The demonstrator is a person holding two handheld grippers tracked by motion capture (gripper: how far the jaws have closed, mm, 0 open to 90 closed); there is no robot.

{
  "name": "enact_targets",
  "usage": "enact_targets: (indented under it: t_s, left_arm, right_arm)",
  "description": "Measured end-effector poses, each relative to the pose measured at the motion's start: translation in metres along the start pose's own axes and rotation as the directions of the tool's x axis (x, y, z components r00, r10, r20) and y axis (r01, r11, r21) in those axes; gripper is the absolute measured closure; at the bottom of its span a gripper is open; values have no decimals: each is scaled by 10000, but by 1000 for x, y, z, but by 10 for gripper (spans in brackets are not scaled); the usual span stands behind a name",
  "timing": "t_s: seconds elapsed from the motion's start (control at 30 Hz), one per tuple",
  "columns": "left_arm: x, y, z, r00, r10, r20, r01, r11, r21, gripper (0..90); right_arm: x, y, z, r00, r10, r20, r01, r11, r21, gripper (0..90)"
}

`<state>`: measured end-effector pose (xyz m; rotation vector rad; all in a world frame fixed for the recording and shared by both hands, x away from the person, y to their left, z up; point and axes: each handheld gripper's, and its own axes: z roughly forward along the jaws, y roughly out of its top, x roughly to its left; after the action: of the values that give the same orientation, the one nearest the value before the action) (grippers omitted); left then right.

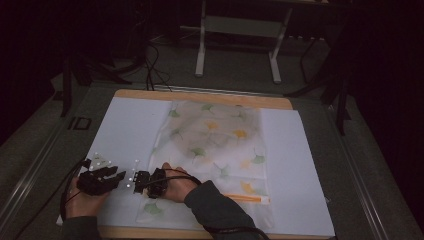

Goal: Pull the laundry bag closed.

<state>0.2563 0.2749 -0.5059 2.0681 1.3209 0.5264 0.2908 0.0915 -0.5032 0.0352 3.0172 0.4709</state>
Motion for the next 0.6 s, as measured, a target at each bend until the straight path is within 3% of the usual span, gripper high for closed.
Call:
enact_targets:
  t_s: [0.3, 0.43, 0.47, 0.5, 0.53, 0.57, 0.6]
  left_arm:
    - [-1, 3, -2, 9989, -211, 429, 215, 9997, -80, 616]
    - [-3, 5, -1, 9960, -362, 811, 369, 9993, -64, 613]
    - [-4, 6, 0, 9929, -533, 1065, 540, 9985, -38, 612]
    - [-4, 6, 0, 9929, -533, 1065, 540, 9985, -38, 611]
    - [-4, 6, 2, 9864, -778, 1449, 789, 9969, -22, 610]
    - [-4, 6, 2, 9864, -778, 1449, 789, 9969, -22, 610]
    - [-4, 6, 5, 9783, -1101, 1757, 1101, 9939, 98, 610]
  right_arm:
    - [4, -6, -3, 9998, -80, 179, 86, 9994, -329, 842]
    - [5, -7, -3, 9995, -161, 256, 171, 9989, -429, 842]
    - [5, -7, -4, 9994, -193, 277, 205, 9988, -439, 841]
    - [5, -7, -4, 9994, -193, 277, 205, 9988, -439, 841]
    - [5, -7, -3, 9995, -165, 254, 177, 9987, -483, 842]
    - [5, -7, -3, 9995, -165, 254, 177, 9987, -483, 842]
    - [5, -7, -4, 9995, -181, 256, 194, 9986, -490, 842]
